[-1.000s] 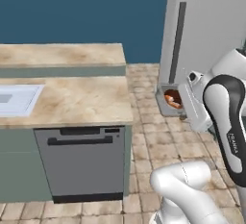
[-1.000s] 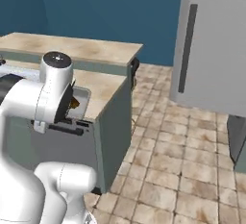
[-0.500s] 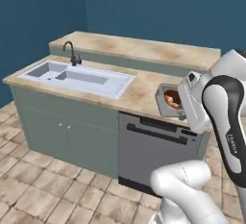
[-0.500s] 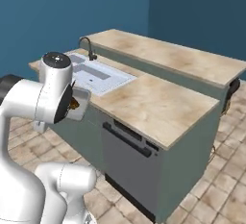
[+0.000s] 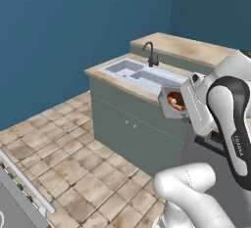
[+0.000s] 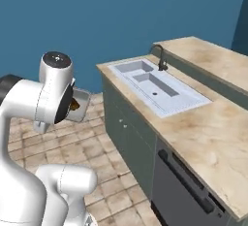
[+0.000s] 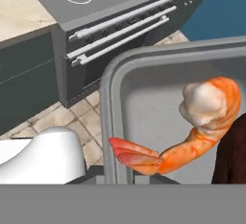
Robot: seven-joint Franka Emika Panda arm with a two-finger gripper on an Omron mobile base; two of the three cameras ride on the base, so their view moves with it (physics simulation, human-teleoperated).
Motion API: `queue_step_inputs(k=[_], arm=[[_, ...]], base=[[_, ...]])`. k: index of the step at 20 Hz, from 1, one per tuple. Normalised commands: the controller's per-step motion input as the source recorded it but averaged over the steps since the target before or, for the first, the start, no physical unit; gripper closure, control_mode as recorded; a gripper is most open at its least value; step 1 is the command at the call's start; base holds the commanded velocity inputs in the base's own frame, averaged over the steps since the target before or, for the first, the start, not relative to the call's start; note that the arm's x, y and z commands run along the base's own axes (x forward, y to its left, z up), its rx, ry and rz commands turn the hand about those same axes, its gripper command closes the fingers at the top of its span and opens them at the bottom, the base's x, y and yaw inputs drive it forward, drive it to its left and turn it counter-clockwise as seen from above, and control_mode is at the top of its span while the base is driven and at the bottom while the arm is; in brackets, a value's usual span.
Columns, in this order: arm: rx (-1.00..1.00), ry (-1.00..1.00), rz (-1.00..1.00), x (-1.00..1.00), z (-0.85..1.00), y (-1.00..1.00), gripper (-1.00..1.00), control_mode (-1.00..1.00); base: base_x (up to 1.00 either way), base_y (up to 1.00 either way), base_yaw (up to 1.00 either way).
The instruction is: Place the tupperware on the second highest shelf of the fridge. Make space for the tupperware among the existing items by rearranging them on the shelves if needed. Close the fridge door when finished.
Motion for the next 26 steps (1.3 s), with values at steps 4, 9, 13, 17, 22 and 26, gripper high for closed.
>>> queue_step_inputs(k=[4,9,13,17,22,26], arm=[[0.0,0.0,0.0,0.0,0.0,0.0,1.0,1.0],[0.0,0.0,0.0,0.0,0.0,0.0,1.0,1.0],[0.0,0.0,0.0,0.0,0.0,0.0,1.0,1.0],[0.0,0.0,0.0,0.0,0.0,0.0,1.0,1.0],[0.0,0.0,0.0,0.0,0.0,0.0,1.0,1.0],[0.0,0.0,0.0,0.0,0.0,0.0,1.0,1.0]], base=[[1.0,0.81,0.4],[1.0,0.65,0.33],[1.0,0.49,0.28],[1.0,0.36,0.19],[1.0,0.1,0.03],[1.0,0.03,0.0]])
